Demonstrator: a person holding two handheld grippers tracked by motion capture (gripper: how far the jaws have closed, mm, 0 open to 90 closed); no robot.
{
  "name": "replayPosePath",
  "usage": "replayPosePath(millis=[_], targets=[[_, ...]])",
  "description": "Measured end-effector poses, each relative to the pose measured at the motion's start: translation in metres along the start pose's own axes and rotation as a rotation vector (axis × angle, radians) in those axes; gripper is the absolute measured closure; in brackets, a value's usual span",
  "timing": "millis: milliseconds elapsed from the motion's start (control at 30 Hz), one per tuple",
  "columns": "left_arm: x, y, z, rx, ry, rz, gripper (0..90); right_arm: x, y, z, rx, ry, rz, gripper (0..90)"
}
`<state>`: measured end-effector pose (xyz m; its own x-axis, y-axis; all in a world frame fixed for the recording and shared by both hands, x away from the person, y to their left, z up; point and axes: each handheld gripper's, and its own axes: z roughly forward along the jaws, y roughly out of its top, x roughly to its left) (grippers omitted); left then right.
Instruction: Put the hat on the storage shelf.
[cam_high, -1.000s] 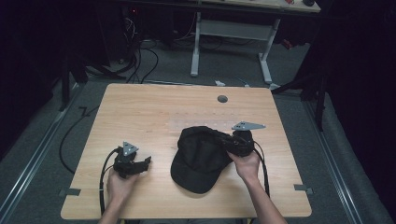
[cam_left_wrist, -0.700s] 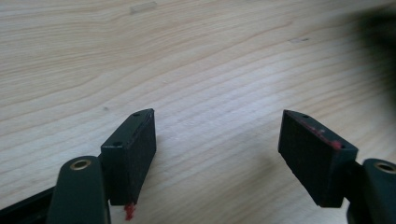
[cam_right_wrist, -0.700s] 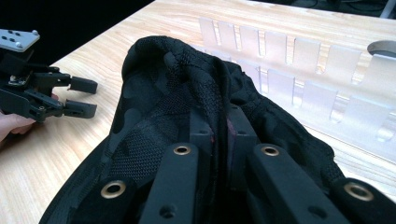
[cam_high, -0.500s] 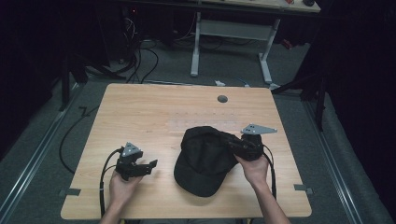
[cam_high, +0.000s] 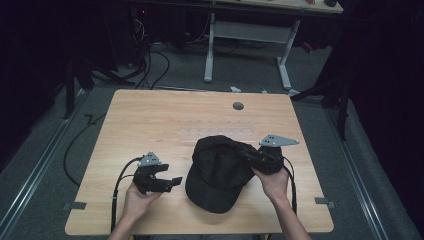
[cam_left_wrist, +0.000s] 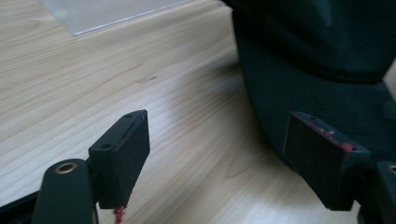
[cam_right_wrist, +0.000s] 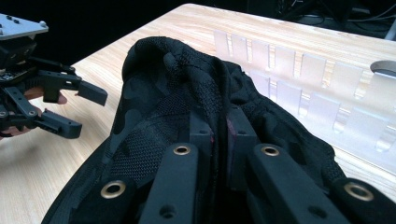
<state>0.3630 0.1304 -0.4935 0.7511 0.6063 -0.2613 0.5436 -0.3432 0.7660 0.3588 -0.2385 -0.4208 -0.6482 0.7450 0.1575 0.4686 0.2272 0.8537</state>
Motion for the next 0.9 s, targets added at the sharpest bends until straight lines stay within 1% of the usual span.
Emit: replayPosePath(millis=[133,233,400,533,667,733,767,800,900], targets=[[-0.006,0.005,0.004,0.014,-0.044,0.02,21.5,0.002,0.0,0.0,-0.006,0.016,-0.005,84.1],[-0.009,0.009,0.007,0.023,-0.072,0.026,21.0,0.003,0.001,0.0,-0.014,0.033,-0.013,84.1],[-0.013,0.014,0.013,0.042,-0.101,0.045,20.9,0.003,0.001,-0.001,-0.024,0.048,-0.016,84.0],[-0.015,0.019,0.016,0.051,-0.125,0.05,20.9,0.003,0.003,-0.003,-0.035,0.066,-0.019,84.0],[-0.017,0.023,0.018,0.057,-0.152,0.054,21.2,0.005,0.007,-0.005,-0.048,0.084,-0.042,84.0],[-0.018,0.024,0.019,0.058,-0.167,0.055,21.5,0.006,0.009,-0.006,-0.053,0.097,-0.05,83.9],[-0.018,0.025,0.019,0.059,-0.174,0.057,21.5,0.008,0.011,-0.007,-0.06,0.118,-0.062,83.9],[-0.018,0.025,0.019,0.058,-0.182,0.056,21.5,0.008,0.011,-0.007,-0.06,0.118,-0.062,83.9],[-0.018,0.027,0.019,0.058,-0.204,0.055,22.3,0.009,0.014,-0.008,-0.075,0.15,-0.072,83.9]])
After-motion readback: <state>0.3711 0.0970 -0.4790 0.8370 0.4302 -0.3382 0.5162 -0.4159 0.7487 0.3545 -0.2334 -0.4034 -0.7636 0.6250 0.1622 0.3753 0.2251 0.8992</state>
